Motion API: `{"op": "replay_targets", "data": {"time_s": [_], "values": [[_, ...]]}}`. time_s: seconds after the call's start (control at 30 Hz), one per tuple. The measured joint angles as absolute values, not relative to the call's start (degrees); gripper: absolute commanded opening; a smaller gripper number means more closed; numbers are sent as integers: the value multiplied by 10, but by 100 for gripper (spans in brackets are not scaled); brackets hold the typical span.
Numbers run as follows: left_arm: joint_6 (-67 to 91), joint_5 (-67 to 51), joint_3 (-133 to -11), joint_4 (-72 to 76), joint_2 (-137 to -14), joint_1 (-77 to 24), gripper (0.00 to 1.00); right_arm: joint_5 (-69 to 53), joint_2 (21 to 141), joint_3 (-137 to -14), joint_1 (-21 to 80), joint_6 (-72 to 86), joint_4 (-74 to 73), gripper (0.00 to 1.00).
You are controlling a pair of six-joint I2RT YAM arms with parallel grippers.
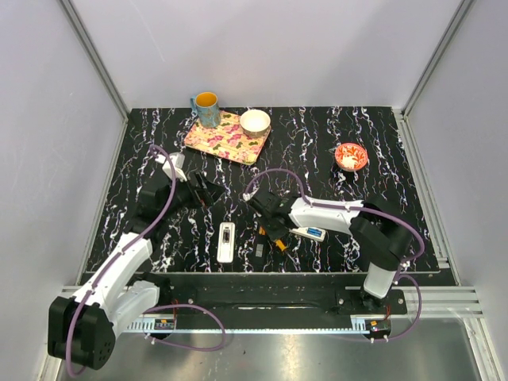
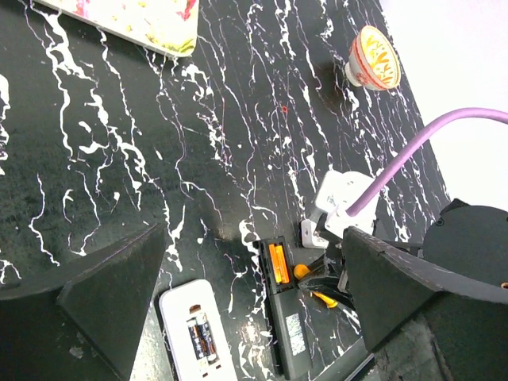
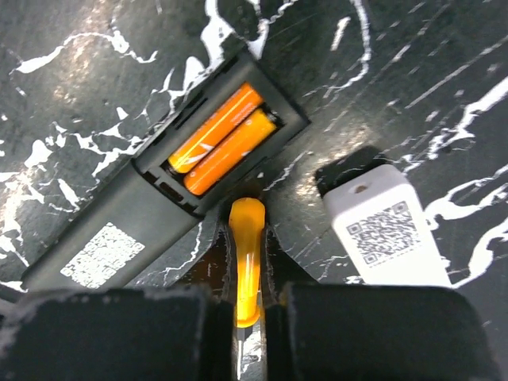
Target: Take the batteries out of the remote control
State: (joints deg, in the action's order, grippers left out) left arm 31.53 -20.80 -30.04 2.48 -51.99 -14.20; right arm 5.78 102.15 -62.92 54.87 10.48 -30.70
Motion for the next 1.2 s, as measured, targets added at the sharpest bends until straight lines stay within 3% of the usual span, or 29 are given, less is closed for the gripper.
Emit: {"op": "replay_targets", "data": {"time_s": [0.3, 0.67, 0.9, 1.03, 1.07, 1.13, 1.17, 1.2], "values": [[311, -213, -330, 23, -520, -152, 99, 110, 912, -635, 497, 117, -277, 0], [307, -229, -383, 132, -652, -335, 95, 100, 692, -597, 407, 205, -51, 0], [305, -256, -425, 216, -728, -376, 85, 54, 669, -565, 408, 239, 19, 0], [305, -270, -457, 243, -760, -382, 55, 27, 669, -544, 408, 252, 31, 0], [304, -273, -461, 250, -764, -382, 36, 22, 668, -540, 408, 255, 34, 0], [304, -277, -465, 257, -768, -383, 16, 14, 663, -532, 408, 258, 42, 0], [304, -281, -465, 260, -769, -383, 0, 10, 660, -528, 408, 258, 46, 0], [303, -283, -466, 262, -770, -384, 0, 10, 656, -525, 408, 258, 48, 0]]}}
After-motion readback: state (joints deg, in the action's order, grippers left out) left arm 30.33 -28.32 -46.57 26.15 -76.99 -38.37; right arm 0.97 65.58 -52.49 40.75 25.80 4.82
